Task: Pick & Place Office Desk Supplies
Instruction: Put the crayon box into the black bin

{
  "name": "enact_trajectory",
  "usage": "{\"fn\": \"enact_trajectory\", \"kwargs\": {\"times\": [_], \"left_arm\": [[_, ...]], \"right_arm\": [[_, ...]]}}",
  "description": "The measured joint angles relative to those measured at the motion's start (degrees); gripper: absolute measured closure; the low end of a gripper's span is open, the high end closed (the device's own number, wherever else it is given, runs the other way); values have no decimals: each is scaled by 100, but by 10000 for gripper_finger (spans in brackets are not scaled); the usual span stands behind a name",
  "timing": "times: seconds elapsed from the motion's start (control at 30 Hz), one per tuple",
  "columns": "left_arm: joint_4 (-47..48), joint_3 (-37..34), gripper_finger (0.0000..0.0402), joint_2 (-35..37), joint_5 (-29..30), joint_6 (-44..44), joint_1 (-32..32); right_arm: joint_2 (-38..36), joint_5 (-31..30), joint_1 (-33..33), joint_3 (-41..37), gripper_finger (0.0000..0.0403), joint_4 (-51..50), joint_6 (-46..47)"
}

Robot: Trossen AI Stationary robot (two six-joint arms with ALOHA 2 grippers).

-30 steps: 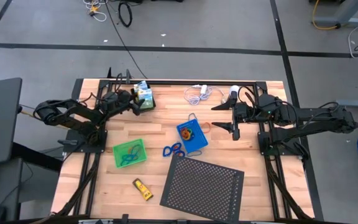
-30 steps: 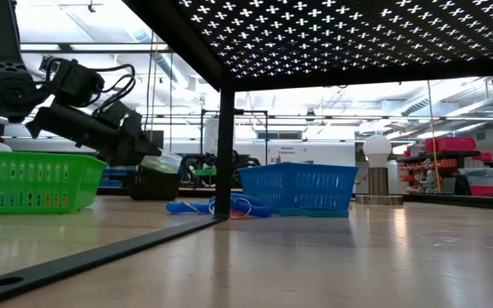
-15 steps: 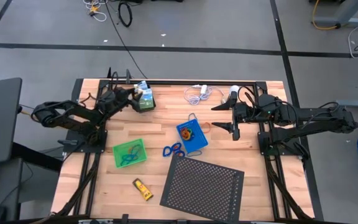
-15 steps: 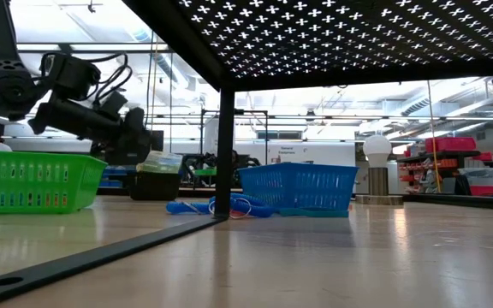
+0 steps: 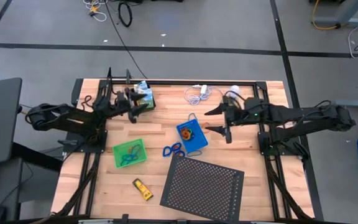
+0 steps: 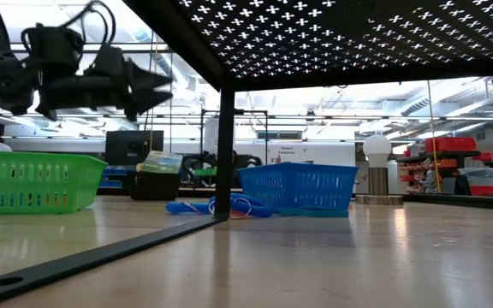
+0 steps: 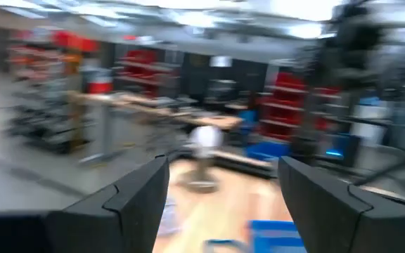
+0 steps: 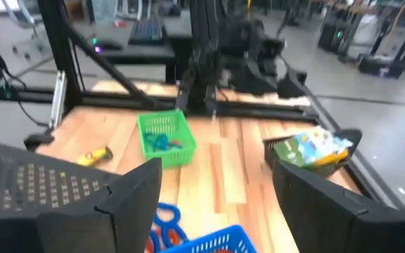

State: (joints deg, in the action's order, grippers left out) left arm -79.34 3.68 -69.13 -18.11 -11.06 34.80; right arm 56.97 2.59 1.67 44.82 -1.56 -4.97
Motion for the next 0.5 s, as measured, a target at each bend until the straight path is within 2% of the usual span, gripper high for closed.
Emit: {"fn": "enact_trajectory", "kwargs": {"times": [0.1,0.23,0.37,0.5], "left_arm": [[19,0,141,214,-309,-32,-458],[370,0,149,427,-406,-49,-1144],[1174,0,154,672,-463,-47,-1865],[2062,0,159,975,-383,102,-2616]], "right_arm": [[220,0,-2,0,124,-78,-4],[455,2,-6,0,124,-118,59],[575,-11,-120,0,124,-184,109],[569,-279,-288,0,124,-239,109]]}}
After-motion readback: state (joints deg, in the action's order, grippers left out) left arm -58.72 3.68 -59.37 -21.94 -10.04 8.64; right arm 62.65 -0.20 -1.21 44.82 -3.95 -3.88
